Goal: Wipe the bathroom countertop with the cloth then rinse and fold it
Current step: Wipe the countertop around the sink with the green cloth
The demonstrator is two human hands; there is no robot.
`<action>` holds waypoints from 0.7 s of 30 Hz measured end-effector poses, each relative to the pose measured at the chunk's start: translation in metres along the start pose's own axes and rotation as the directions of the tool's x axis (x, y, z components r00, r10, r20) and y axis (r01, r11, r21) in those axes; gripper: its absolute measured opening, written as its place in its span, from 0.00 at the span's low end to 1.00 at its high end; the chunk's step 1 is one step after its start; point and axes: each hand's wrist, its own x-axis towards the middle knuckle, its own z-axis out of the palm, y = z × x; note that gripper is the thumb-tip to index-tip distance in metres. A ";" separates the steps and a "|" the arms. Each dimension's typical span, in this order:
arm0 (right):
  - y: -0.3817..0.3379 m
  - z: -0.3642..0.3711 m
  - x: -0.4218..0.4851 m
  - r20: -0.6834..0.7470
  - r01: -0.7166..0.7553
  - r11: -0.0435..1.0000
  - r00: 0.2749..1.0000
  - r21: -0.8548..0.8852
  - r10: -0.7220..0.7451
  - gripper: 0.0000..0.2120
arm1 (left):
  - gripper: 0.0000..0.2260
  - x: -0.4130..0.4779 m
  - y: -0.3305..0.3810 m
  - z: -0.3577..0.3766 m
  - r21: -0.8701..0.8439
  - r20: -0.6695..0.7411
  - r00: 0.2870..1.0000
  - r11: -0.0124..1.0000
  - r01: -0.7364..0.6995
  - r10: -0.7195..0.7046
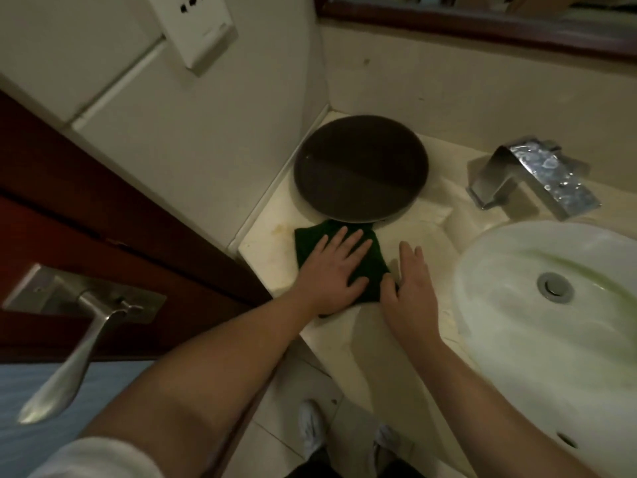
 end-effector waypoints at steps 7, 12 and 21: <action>0.020 0.019 0.012 0.032 0.077 0.911 0.997 -0.405 -0.070 0.29 | 0.31 0.000 -0.028 0.002 -0.042 -0.061 0.998 0.999 -0.029 0.027; 0.032 0.021 0.015 0.097 0.132 0.802 0.991 -0.583 -0.093 0.32 | 0.31 -0.005 -0.044 0.001 -0.036 -0.056 0.998 0.999 0.020 -0.022; 0.030 0.020 0.016 0.132 0.142 0.790 0.988 -0.596 -0.078 0.31 | 0.32 0.000 -0.073 0.002 -0.087 -0.106 0.879 0.885 0.457 -0.465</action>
